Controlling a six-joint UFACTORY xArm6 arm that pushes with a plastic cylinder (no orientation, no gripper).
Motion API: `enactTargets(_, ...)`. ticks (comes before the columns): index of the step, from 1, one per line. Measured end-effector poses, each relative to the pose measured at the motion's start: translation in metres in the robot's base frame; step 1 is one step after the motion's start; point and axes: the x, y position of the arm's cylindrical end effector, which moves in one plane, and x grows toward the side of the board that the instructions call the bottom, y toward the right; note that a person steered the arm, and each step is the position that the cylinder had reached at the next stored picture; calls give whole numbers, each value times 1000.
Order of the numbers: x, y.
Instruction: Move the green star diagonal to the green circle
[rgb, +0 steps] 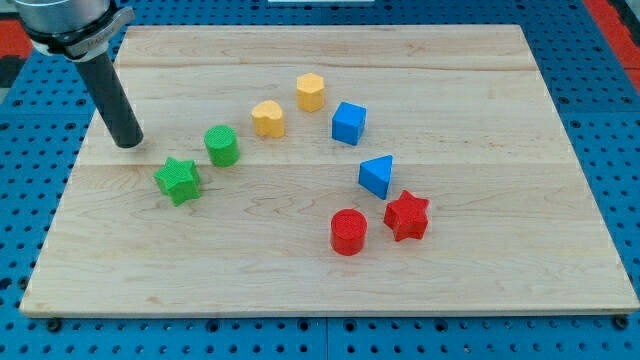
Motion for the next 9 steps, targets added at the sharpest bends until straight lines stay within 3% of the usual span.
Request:
enactTargets(4,97,53)
enactTargets(6,106,83)
enactTargets(7,108,84)
enactTargets(9,134,24)
